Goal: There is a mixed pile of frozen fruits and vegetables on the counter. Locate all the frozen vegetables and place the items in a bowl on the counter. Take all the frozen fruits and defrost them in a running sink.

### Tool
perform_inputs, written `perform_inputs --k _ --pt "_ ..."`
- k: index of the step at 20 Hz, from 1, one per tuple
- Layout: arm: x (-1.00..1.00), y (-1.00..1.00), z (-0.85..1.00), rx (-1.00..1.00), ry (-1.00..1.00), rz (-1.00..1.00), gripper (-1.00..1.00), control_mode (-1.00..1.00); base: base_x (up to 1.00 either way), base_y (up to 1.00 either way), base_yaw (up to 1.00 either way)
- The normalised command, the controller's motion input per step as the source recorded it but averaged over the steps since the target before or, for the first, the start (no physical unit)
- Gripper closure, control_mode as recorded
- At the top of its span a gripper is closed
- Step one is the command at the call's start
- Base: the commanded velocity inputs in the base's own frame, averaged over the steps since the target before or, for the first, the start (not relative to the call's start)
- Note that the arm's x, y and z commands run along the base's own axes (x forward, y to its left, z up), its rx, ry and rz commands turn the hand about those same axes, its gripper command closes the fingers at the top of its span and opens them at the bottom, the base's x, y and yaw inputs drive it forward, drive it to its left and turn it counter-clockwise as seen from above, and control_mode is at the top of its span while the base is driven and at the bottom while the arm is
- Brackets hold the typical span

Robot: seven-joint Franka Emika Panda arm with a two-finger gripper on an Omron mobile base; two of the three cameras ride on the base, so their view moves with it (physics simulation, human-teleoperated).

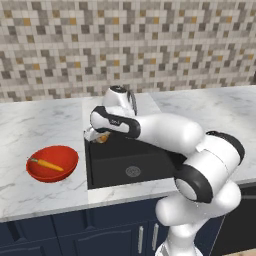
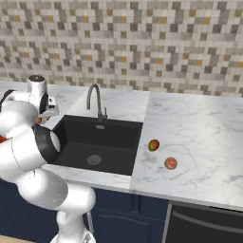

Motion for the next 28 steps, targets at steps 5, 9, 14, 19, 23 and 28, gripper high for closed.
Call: perform_inputs --k 5,9,14,19,23,28 --pt "0.50 0.94 -0.01 0.00 0.00 0.08 1.00 -1.00 0.00 0.00 0.00" --pt "0.15 0.99 -0.19 -0.05 0.00 0.07 1.00 -1.00 0.00 0.00 0.00" --pt "0.00 0.86 -0.50 -0.16 0.00 0.03 1.00 -1.00 0.00 0.00 0.00" --pt "0.12 0.33 -0.31 -0.13 0.00 0.00 1.00 -1.00 0.00 0.00 0.00" --pt "0.40 0.32 -0.36 -0.03 0.00 0.00 1.00 -1.00 0.00 0.00 0.00" --pt "0.43 0.38 -0.62 -0.02 0.00 0.00 1.00 -1.00 0.00 0.00 0.00"
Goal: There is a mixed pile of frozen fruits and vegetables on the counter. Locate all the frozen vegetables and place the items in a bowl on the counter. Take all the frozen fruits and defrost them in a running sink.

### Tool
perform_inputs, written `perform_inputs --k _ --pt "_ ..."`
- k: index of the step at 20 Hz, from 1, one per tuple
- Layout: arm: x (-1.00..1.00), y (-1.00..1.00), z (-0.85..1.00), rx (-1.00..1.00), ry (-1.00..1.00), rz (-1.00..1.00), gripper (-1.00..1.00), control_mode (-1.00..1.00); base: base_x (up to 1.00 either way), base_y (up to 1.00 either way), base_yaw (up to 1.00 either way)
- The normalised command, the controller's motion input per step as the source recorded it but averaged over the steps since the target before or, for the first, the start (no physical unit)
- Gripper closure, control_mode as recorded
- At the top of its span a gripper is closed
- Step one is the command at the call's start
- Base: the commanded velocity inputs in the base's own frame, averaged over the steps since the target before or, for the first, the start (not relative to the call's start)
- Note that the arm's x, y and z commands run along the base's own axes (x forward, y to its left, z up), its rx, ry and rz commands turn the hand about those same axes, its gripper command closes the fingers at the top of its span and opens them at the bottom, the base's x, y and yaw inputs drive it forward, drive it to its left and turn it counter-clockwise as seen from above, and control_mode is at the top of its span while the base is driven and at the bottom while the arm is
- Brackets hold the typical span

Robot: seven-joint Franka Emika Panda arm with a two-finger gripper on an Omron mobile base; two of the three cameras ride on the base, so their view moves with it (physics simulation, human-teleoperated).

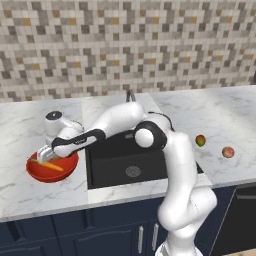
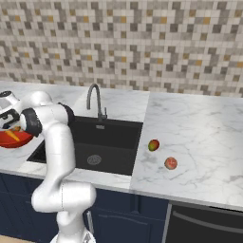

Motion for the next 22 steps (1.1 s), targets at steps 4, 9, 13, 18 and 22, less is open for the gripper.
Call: perform_inputs --k 4,9,13,18,22 --pt "0.20 0.39 -0.46 -0.01 0.00 0.00 1.00 -1.00 0.00 0.00 0.00" --pt "-0.07 0.30 0.06 0.00 -0.06 0.00 -1.00 -1.00 0.00 0.00 0.00" --pt "-0.42 0.00 0.13 0.00 -0.12 0.00 -1.00 -1.00 0.00 0.00 0.00" --pt "-0.39 -0.42 0.00 0.00 -0.06 0.00 -1.00 -1.00 0.00 0.00 0.00" --pt "-0.15 -0.88 0.15 0.00 -0.09 0.00 -1.00 -1.00 0.00 0.00 0.00"
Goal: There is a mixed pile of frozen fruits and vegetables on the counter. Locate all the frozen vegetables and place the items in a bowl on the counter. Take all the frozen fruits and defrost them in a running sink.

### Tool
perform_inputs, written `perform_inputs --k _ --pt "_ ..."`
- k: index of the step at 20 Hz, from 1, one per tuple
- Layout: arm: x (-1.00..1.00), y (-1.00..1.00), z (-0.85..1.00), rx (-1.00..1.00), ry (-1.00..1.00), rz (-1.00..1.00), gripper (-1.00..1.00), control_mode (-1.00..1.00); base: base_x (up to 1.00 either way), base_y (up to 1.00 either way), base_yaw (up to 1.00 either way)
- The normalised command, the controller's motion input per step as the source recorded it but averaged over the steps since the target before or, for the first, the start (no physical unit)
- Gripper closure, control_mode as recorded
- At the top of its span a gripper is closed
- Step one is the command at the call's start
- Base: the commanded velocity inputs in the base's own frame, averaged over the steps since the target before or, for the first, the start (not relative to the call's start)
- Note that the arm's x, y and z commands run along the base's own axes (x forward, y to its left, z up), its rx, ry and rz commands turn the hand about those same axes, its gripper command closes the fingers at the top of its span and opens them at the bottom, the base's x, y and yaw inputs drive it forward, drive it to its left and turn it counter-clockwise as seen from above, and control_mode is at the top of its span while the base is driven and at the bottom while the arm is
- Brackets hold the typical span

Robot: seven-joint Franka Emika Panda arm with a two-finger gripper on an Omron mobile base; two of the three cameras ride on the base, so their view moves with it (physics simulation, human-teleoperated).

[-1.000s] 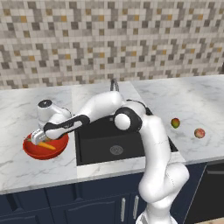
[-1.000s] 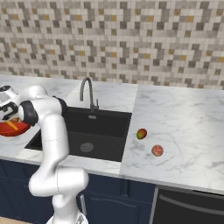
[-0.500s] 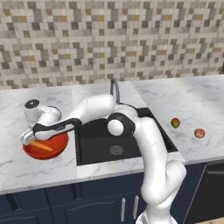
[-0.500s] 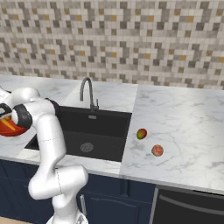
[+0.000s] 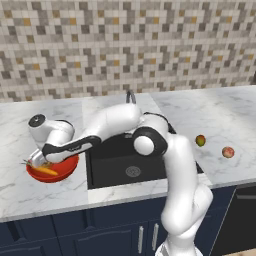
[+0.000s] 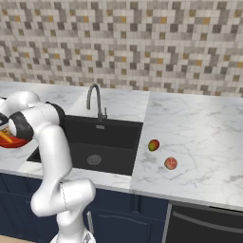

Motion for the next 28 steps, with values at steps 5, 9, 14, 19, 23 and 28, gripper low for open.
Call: perform_inputs --k 5,9,14,19,23,28 --pt "-0.21 -0.85 0.83 0.00 -0.19 -0.04 -1.00 -1.00 0.00 0.00 0.00" --pt "-0.30 -0.90 0.89 0.09 -0.18 -0.09 -1.00 -1.00 0.00 0.00 0.00" --pt "-0.54 -0.86 0.58 0.22 -0.11 -0.20 -1.00 -1.00 0.00 0.00 0.00" --pt "-0.48 -0.84 0.38 0.19 -0.03 -0.22 -1.00 -1.00 0.00 0.00 0.00" --pt "-0.19 -0.75 0.43 0.04 0.00 -0.23 -1.00 -1.00 0.00 0.00 0.00" --pt "-0.23 -0.82 0.06 0.00 0.08 -0.22 -1.00 -1.00 0.00 0.00 0.00"
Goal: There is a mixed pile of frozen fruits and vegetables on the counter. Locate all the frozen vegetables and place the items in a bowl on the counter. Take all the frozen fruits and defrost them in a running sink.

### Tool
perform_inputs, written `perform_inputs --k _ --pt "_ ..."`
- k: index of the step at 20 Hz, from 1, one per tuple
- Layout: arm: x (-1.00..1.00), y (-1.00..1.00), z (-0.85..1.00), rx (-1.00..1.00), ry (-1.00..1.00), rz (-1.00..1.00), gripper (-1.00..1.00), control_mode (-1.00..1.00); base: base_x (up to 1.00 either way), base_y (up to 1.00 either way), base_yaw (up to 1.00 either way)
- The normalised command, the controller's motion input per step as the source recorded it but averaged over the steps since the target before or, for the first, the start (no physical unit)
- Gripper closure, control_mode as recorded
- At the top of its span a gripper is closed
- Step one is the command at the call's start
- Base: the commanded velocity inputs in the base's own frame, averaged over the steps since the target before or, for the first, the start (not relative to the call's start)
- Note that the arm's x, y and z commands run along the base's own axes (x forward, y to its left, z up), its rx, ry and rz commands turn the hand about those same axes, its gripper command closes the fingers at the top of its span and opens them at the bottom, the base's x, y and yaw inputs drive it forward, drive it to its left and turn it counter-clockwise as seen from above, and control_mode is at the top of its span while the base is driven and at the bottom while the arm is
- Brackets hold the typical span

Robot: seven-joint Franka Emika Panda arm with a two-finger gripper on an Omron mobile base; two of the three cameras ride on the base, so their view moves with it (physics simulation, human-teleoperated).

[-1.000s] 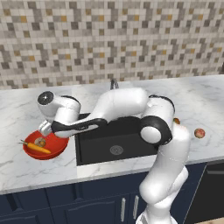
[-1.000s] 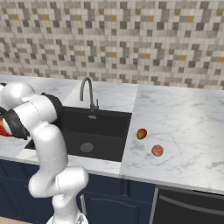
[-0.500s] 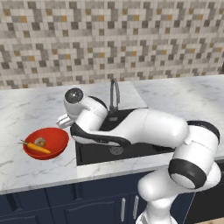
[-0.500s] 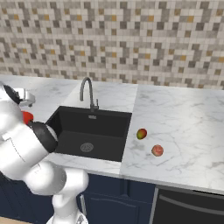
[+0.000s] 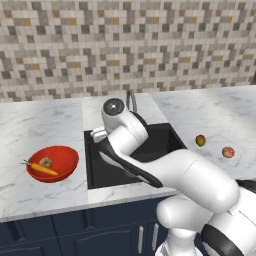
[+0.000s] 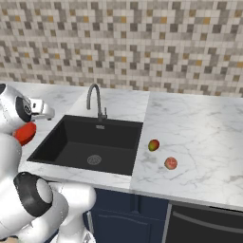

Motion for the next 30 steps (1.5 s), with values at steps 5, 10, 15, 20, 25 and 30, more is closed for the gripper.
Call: perform_inputs --k 5,10,15,20,25,30 --pt "-0.12 -0.87 -0.06 -0.01 0.15 -0.20 -1.00 -1.00 0.00 0.00 0.00" --pt "0.00 -1.00 -0.42 -0.07 0.13 -0.15 -1.00 -1.00 0.00 0.00 0.00" --pt "0.00 -1.00 -0.48 -0.04 0.08 -0.12 -1.00 -1.00 0.00 0.00 0.00" --pt "0.02 -1.00 -0.34 -0.02 0.06 -0.17 -1.00 -1.00 0.00 0.00 0.00" --pt "0.21 -1.00 -0.17 -0.04 0.03 -0.22 -1.00 -1.00 0.00 0.00 0.00" --pt "0.08 -1.00 -0.02 -0.01 0.00 -0.17 -1.00 -1.00 0.00 0.00 0.00"
